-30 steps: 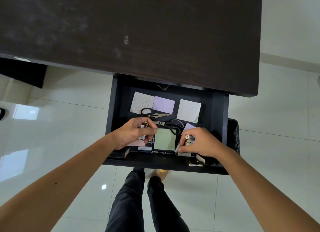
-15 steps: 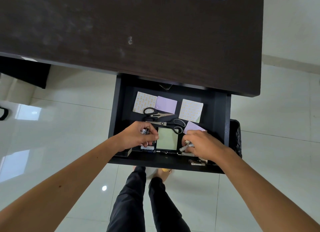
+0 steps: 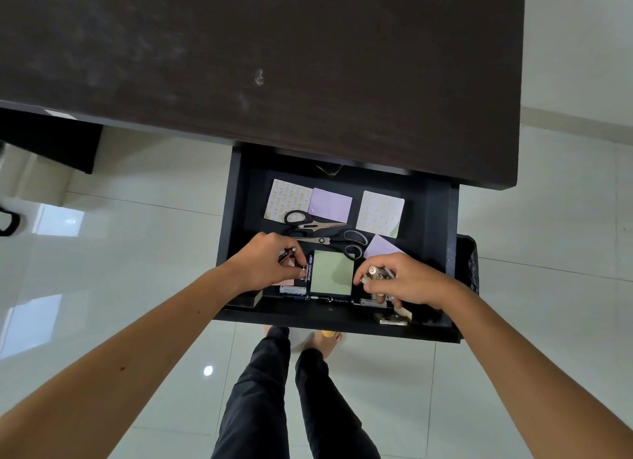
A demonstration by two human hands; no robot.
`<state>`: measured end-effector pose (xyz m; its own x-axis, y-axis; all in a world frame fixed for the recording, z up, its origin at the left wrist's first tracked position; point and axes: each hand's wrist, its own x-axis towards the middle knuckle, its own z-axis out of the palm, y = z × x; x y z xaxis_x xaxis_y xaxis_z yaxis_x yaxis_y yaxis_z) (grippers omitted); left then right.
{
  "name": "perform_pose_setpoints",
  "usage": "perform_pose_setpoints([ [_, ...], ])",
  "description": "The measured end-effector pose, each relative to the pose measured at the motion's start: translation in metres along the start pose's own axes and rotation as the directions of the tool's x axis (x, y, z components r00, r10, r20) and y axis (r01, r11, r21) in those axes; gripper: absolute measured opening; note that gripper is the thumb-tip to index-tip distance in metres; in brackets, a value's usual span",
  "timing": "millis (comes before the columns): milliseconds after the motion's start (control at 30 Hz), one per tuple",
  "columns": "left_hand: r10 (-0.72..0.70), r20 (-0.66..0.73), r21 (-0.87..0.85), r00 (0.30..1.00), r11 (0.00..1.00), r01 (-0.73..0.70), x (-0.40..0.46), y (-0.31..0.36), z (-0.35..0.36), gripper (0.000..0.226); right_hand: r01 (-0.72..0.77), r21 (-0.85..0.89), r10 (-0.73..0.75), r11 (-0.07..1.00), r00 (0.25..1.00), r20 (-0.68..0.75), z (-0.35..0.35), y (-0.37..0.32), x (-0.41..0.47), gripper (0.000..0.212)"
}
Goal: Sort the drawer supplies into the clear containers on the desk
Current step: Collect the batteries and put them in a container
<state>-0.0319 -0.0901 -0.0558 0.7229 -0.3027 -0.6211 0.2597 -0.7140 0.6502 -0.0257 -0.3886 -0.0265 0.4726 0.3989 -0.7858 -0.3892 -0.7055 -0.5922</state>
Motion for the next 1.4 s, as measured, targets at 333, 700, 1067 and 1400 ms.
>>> perform_pose_setpoints([
  [333,0.007,0.048,-0.074,0.999,0.997,-0.003,0.002,-0.001,-0.001,0.02,-0.03,-0.101,0.029,0.994,0.999,-0.016,0.007,0.005,0.007,0.013],
  [700,-0.022,0.006,0.244,1.0,0.97,0.019,0.007,0.001,0.006,0.036,0.017,-0.05,-0.022,0.999,0.995,-0.101,0.012,0.013,0.009,0.02],
  [1067,0.028,-0.038,0.432,0.999,0.902,-0.008,0.011,0.005,0.011,0.064,0.037,-0.049,-0.042,0.998,0.993,-0.107,0.016,0.017,0.011,0.021],
  [1400,0.023,-0.027,0.39,0.999,0.921,-0.011,0.012,0.007,0.012,0.051,0.025,-0.037,-0.029,0.999,0.993,-0.117,0.017,0.018,0.011,0.018],
])
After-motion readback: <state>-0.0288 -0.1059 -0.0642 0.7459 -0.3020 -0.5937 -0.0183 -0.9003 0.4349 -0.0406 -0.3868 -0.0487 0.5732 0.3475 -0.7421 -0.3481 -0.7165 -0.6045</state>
